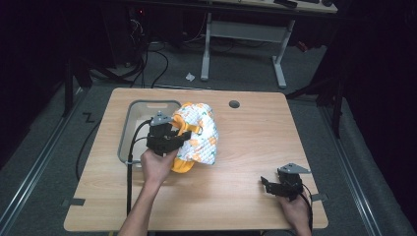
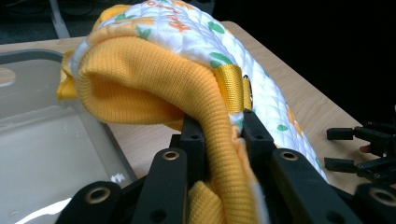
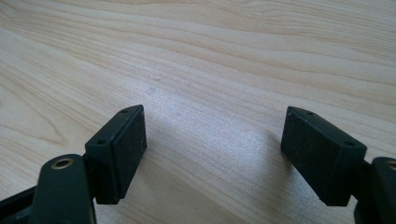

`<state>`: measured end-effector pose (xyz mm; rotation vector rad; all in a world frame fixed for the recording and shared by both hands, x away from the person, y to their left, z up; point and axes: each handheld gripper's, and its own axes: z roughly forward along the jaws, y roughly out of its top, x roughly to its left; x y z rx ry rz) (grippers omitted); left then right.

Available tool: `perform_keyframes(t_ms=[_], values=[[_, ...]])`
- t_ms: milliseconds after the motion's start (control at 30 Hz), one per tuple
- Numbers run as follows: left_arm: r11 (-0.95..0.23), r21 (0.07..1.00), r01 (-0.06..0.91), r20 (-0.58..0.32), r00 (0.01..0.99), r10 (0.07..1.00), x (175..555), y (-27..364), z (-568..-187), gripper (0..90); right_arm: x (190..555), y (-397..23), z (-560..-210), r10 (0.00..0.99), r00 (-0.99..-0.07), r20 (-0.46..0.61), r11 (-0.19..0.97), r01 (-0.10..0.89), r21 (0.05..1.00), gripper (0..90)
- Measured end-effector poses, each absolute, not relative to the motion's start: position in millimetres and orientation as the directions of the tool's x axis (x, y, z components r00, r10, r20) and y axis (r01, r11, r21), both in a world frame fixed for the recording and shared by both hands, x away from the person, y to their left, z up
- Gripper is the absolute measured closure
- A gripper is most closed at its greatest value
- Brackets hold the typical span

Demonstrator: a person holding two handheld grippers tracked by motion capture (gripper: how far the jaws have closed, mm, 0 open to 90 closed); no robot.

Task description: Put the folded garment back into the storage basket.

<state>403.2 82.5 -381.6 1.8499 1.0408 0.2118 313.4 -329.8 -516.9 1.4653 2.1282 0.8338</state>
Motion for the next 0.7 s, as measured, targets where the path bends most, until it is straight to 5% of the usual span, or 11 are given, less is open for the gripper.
perform_keyframes(t_ms=[700], values=[[-0.137, 0.809, 0.572, -0.270, 0.568, 0.777, 407, 118, -376, 74.9, 314, -330, -517, 0.935, -0.355, -0.009, 0.265, 0.680, 0.683, 22.7]])
